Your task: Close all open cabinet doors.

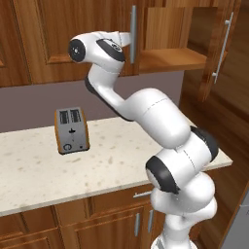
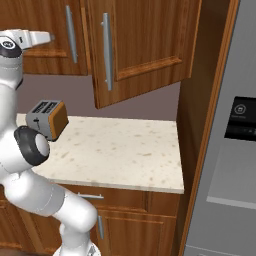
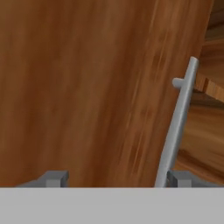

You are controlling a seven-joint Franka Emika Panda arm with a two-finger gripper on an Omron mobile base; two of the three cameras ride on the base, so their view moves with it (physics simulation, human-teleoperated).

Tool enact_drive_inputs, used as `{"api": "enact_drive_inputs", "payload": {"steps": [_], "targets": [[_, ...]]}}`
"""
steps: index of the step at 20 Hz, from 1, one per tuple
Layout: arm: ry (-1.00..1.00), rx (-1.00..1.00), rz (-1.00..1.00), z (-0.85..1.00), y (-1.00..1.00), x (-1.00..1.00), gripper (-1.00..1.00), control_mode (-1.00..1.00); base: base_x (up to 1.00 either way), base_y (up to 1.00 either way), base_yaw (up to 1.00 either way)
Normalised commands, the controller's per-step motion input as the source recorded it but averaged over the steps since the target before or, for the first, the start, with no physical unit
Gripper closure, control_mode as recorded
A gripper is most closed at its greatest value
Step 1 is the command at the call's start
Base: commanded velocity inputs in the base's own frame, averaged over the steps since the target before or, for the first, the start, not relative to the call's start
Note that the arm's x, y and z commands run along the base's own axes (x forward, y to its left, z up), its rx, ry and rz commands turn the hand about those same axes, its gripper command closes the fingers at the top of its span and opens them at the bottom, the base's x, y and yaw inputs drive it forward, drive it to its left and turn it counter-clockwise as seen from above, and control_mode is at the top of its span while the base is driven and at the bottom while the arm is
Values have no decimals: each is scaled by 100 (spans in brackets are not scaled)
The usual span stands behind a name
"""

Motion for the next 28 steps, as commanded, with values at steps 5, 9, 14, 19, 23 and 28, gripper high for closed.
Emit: {"api": "enact_drive_inputs", "payload": {"steps": [5, 9, 14, 19, 23, 28], "targets": [[0, 0, 0, 0, -12, 51, -100, -100, 0, 0, 0], [0, 0, 0, 0, 0, 29, -100, -100, 0, 0, 0], [0, 4, 0, 0, 0, -60, -100, -100, 0, 0, 0], [-4, 7, 0, 8, 0, -100, -100, -100, 0, 0, 0], [-8, 9, 0, 12, 0, -100, -100, -100, 0, 0, 0], [-10, 11, 0, 12, -14, -100, -100, -100, 0, 0, 0]]}}
